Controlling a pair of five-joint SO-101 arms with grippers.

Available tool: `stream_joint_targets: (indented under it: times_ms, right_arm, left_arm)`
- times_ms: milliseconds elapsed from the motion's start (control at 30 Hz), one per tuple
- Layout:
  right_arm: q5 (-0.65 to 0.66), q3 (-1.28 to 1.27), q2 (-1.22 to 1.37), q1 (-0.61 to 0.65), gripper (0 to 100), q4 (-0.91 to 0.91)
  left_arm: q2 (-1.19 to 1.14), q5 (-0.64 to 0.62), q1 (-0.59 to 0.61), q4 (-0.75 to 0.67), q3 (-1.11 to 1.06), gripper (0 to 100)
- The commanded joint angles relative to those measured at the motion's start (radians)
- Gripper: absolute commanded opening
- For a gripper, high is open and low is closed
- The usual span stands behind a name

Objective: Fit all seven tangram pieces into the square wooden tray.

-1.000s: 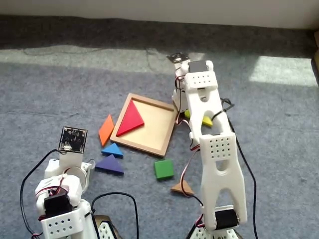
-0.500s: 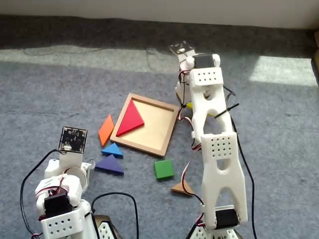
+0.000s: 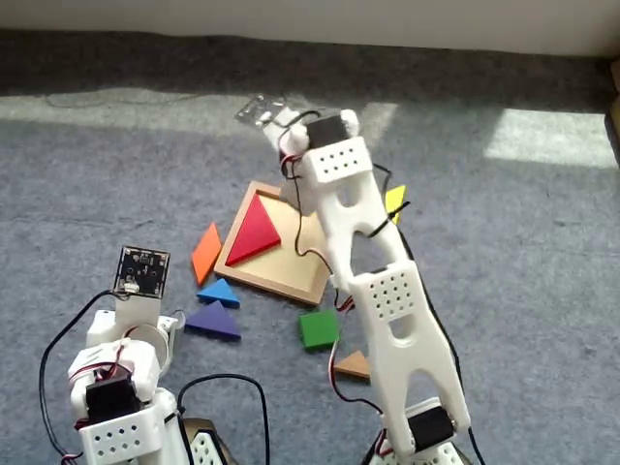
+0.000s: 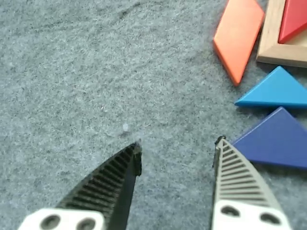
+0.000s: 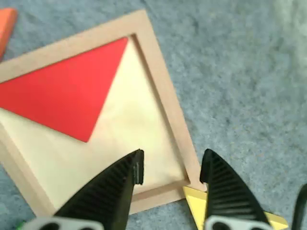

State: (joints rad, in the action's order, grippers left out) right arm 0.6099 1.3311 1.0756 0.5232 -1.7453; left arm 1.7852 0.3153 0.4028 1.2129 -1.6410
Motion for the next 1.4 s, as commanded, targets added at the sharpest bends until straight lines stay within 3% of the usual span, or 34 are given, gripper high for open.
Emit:
stream_joint_targets:
  times_ms: [0,167,533,833,967,1167,1367]
  right_arm:
    - [0.034,0.042,-0.031,0.056,18.3,-0.016]
    - [0.034,0.048,-0.021,0.047,17.6,-0.019]
    - [-0.101,-0.025,-0.180,-0.259,9.4,-0.019]
    - [-0.097,-0.194,-0.188,-0.449,8.4,-0.008]
    - [-0.097,-0.292,-0.188,-0.504,8.4,0.094]
    - [-0.097,-0.506,-0.189,-0.464,8.1,0.242]
    - [-0.103,-0.481,-0.200,-0.269,8.0,0.114]
  left_arm:
    - [0.035,0.000,0.012,-0.017,0.004,25]
    - [0.035,0.000,0.012,-0.017,0.004,25]
    - [0.035,0.002,0.012,-0.017,0.004,25]
    - [0.035,0.002,0.012,-0.017,0.004,25]
    - [0.035,0.002,0.012,-0.017,0.004,25]
    - [0.035,0.000,0.008,-0.017,0.004,25]
    - [0.035,0.000,0.010,-0.017,0.004,25]
